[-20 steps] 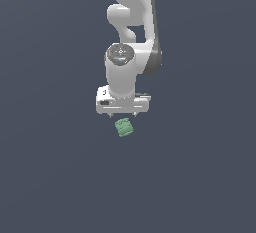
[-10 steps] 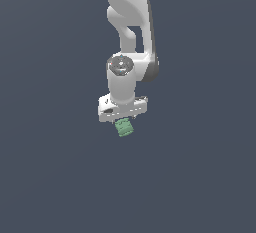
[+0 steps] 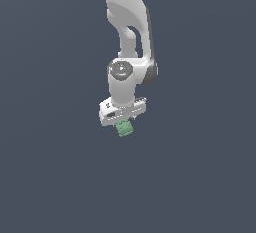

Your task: Pick up the object and move it to a goal position.

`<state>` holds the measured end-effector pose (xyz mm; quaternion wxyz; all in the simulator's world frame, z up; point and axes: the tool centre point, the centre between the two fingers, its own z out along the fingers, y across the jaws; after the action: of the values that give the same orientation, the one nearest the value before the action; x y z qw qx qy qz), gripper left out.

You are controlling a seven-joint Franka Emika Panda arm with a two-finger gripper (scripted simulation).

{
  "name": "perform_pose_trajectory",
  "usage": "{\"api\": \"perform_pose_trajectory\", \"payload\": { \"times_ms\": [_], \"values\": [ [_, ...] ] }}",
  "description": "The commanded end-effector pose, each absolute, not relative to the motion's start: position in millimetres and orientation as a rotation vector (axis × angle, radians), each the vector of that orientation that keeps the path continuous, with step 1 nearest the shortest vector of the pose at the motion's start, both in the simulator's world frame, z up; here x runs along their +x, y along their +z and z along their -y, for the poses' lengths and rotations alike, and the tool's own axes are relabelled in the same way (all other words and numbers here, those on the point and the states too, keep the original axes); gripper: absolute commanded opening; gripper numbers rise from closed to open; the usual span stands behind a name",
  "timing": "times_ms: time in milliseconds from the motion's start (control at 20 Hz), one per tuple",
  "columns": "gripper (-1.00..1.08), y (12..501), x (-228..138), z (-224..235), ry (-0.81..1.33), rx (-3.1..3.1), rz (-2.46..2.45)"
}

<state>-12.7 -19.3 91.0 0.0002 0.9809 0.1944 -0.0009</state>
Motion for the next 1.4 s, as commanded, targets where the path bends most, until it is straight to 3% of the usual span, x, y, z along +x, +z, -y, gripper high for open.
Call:
{"api": "perform_pose_trajectory", "payload": {
  "times_ms": [0,950,1000,1350],
  "values": [
    [1.00,89,-13,19,0.000,3.078,-0.628],
    [1.00,39,-13,19,0.000,3.078,-0.629],
    [-1.00,39,-13,19,0.000,3.078,-0.629],
    [-1.00,39,-13,19,0.000,3.078,-0.629]
  ]
}}
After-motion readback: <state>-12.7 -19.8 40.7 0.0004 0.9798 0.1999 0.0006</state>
